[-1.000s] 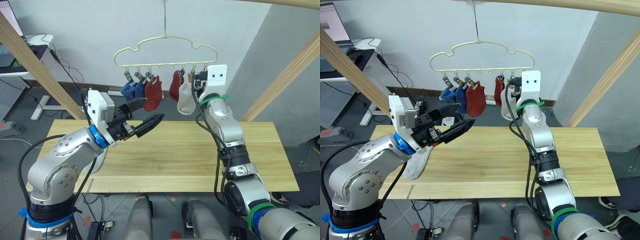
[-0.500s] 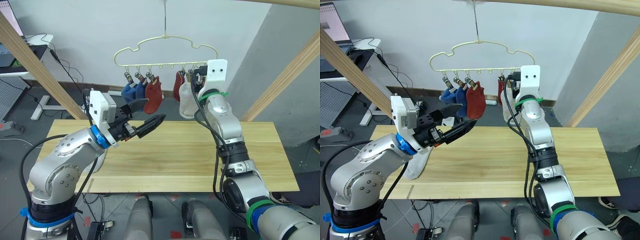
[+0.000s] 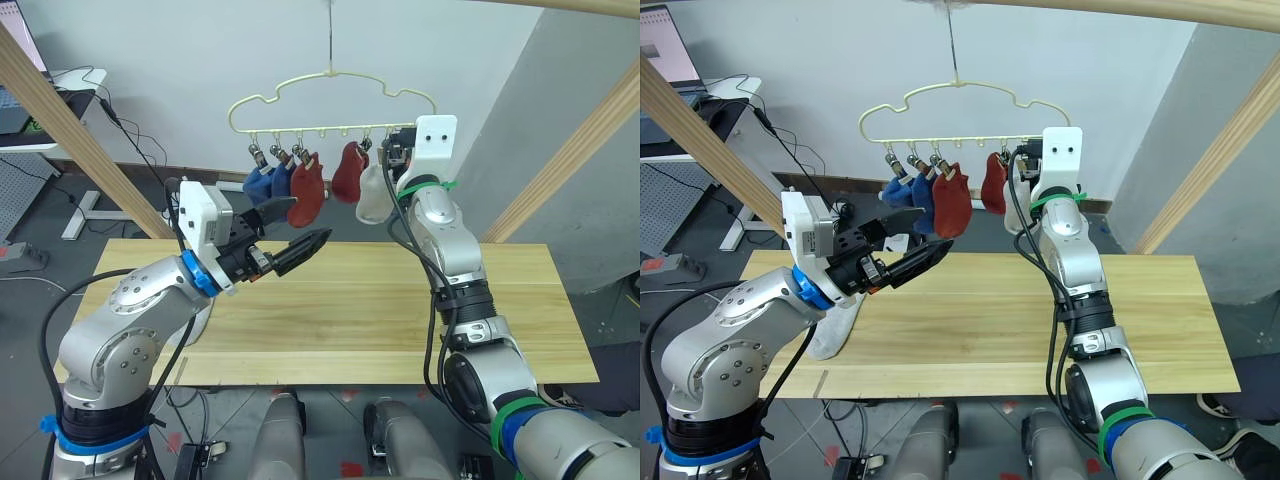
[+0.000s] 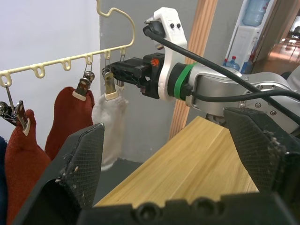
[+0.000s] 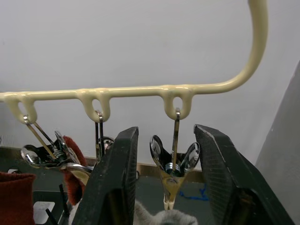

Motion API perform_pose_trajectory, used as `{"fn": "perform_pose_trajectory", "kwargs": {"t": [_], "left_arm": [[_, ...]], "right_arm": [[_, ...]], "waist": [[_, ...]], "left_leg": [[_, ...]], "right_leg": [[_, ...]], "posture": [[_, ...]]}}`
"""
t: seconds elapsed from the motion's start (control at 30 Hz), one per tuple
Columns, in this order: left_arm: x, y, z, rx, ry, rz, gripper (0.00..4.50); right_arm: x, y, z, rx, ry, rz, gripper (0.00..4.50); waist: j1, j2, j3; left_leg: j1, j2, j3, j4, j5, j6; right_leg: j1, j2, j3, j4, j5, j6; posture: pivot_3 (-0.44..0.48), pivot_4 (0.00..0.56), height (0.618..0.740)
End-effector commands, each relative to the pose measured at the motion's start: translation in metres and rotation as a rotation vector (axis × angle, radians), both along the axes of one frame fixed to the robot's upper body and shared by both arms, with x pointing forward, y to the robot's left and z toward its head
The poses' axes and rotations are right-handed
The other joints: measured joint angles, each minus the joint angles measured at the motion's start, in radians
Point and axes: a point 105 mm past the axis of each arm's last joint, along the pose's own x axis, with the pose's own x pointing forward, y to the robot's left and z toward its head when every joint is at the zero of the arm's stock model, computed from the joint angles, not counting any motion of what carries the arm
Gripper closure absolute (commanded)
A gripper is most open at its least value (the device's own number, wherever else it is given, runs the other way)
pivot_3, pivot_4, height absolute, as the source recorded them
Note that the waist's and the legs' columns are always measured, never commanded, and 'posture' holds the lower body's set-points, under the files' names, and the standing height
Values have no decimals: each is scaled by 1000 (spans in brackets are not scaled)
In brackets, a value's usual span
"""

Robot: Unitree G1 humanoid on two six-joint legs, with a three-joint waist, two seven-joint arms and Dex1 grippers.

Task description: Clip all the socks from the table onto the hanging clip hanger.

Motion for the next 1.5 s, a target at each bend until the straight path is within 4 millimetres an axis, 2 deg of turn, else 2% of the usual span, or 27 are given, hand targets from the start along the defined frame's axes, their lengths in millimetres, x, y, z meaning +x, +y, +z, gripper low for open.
{"fn": "perform_pose_trajectory", "kwargs": {"t": [0.03,0.97,1.23,1.43,1.5], "left_arm": [[-6,-4,9,6,-55,-12,0],[-7,-3,8,8,-56,-7,0],[-6,-4,9,6,-55,-8,0],[-3,-1,7,4,-51,13,0],[4,7,0,15,-24,67,0]], "right_arm": [[-3,2,18,6,-61,3,2563],[-2,7,16,21,-48,28,2563],[-1,7,16,10,-54,25,4483],[-3,-5,16,-16,-55,22,4483],[-2,-12,14,-29,-36,56,4483]], "waist": [[0,0,0],[0,0,0],[0,0,0],[1,0,0],[1,0,0]], "left_leg": [[0,0,0,0,0,0],[0,0,0,0,0,0],[0,0,0,0,0,0],[0,0,0,0,0,0],[0,0,0,0,0,0]], "right_leg": [[0,0,0,0,0,0],[0,0,0,0,0,0],[0,0,0,0,0,0],[0,0,0,0,0,0],[0,0,0,0,0,0]], "posture": [[146,241,740],[154,247,740],[154,247,740],[143,251,740],[137,252,740]]}}
